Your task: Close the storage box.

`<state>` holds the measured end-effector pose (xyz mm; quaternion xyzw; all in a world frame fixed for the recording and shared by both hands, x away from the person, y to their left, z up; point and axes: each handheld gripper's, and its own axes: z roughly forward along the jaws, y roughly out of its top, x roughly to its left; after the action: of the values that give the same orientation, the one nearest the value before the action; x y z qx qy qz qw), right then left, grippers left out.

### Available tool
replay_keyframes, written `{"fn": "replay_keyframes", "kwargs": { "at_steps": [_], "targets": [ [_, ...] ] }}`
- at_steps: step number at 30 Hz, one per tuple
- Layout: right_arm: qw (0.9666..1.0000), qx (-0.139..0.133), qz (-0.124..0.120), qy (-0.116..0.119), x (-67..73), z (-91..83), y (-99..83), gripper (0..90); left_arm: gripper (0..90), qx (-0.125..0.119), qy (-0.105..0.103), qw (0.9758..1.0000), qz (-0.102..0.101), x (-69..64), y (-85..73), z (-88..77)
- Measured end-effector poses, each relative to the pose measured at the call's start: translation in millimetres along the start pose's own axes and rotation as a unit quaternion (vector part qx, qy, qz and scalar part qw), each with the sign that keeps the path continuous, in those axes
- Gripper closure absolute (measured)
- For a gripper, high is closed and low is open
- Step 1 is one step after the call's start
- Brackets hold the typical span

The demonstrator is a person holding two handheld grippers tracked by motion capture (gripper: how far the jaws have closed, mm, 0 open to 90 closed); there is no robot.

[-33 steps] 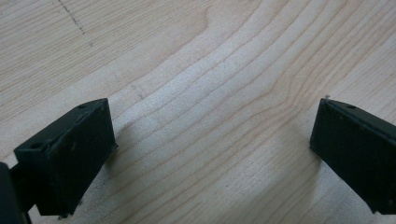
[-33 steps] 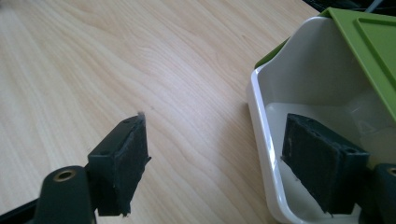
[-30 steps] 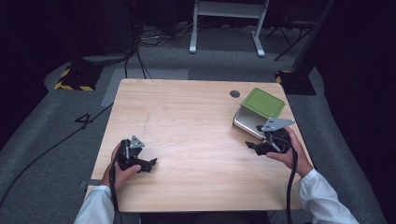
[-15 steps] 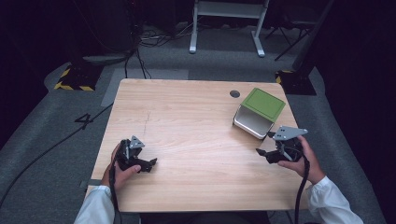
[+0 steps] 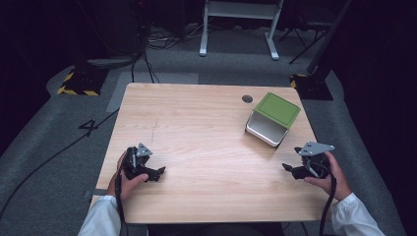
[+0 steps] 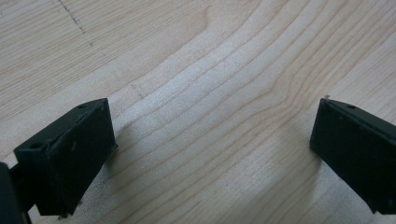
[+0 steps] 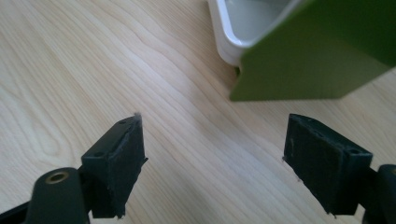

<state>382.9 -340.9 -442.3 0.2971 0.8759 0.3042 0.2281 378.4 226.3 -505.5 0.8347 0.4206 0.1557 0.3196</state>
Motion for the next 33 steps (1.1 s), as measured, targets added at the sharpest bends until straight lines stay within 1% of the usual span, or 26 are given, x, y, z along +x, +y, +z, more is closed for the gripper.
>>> {"fn": "replay_keyframes", "kwargs": {
  "at_steps": [4, 5, 6, 7, 10, 13, 18, 20, 21, 22, 24, 27, 28, 29, 33],
  "targets": [
    [0.9998, 0.003, 0.020, -0.004, -5.9, 0.7, -14.9, 20.7, 0.2, 0.000, 0.000, 1.0000, 0.000, 0.0, 0.0, 0.0],
    [0.9997, 0.005, 0.024, -0.005, -6.9, 0.6, -19.0, 20.7, 0.2, 0.000, 0.000, 1.0000, 0.000, 0.0, -0.1, -0.1],
    [0.9997, 0.005, 0.024, -0.005, -6.9, 0.6, -19.0, 20.7, 0.2, 0.000, 0.000, 1.0000, 0.000, 0.0, -0.1, -0.1],
    [0.9993, 0.005, 0.036, -0.002, -8.9, 0.4, -27.7, 20.7, 0.2, 0.000, 0.000, 1.0000, 0.000, 0.1, 0.0, 0.0],
    [0.9988, 0.010, 0.047, -0.012, -10.3, 0.6, -40.3, 20.4, 0.2, 0.000, 0.000, 1.0000, 0.001, 0.1, 0.0, 0.0],
    [0.9977, 0.010, 0.066, -0.012, -12.2, 1.7, -51.7, 20.4, 0.2, 0.000, 0.000, 1.0000, 0.001, 0.1, 0.0, -0.1],
    [0.9967, 0.014, 0.078, -0.015, -13.3, 3.8, -63.6, 19.7, 0.2, 0.001, -0.001, 1.0000, 0.000, 0.1, -0.1, -0.2],
    [0.9956, 0.010, 0.092, -0.014, -13.8, 5.3, -69.4, 19.5, 0.2, 0.001, 0.000, 1.0000, 0.000, 0.1, -0.1, -0.2],
    [0.9951, 0.012, 0.097, -0.013, -13.9, 6.4, -72.0, 19.4, 0.2, 0.001, -0.001, 1.0000, 0.000, 0.1, -0.1, -0.3],
    [0.9945, 0.010, 0.103, -0.014, -14.0, 7.4, -74.5, 17.9, 0.2, 0.001, -0.001, 1.0000, 0.000, 0.1, -0.1, -0.3],
    [0.9930, 0.000, 0.118, -0.009, -14.5, 7.3, -78.4, 18.0, 0.2, 0.001, -0.001, 1.0000, 0.000, 0.1, -0.1, -0.3],
    [0.9921, -0.006, 0.125, -0.008, -15.4, 7.0, -81.5, 17.0, 0.2, 0.001, -0.001, 1.0000, 0.000, 0.1, -0.1, -0.2],
    [0.9895, -0.020, 0.143, -0.002, -16.5, 7.9, -86.6, 16.3, 0.2, 0.001, -0.001, 1.0000, 0.000, 0.1, -0.1, -0.3],
    [0.9882, -0.026, 0.151, 0.000, -17.0, 7.9, -89.1, 16.2, 0.2, 0.001, -0.001, 1.0000, 0.000, 0.1, -0.1, -0.2],
    [0.9880, -0.025, 0.152, -0.006, -16.4, 6.8, -90.1, 15.9, 0.2, 0.001, -0.001, 1.0000, 0.000, 0.1, -0.1, -0.2]
  ]
}}
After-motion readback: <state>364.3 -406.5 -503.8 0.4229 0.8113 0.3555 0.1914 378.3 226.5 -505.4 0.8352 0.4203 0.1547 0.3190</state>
